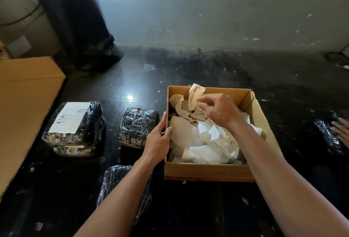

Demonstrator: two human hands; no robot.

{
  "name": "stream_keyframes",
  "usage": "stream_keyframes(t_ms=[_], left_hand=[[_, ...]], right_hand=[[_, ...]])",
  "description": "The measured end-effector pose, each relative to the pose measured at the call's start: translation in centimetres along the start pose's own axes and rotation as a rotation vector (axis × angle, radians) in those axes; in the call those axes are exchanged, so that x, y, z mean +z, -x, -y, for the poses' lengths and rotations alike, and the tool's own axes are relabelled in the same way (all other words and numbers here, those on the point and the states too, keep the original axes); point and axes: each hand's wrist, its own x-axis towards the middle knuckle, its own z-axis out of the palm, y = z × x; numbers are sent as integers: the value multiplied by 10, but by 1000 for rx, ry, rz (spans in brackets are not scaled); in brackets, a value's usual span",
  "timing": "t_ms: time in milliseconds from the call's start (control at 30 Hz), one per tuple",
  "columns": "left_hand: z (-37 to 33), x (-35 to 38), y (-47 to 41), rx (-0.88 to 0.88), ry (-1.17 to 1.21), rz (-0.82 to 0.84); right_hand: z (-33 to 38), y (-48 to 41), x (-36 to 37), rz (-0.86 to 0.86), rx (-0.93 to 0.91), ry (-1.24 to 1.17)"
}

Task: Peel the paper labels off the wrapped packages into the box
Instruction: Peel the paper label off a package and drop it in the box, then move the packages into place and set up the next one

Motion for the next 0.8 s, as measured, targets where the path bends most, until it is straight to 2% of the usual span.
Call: stream_keyframes(t_ms=[100,633,800], left_hand=[[-1,-2,-1,29,-53,24],[-6,-27,-3,11,-244,185],[-12,-58,7,74,-336,148]], right_hand=[[10,6,-1,34,-5,-42],[55,40,15,85,-12,95],[87,39,32,96,21,182]])
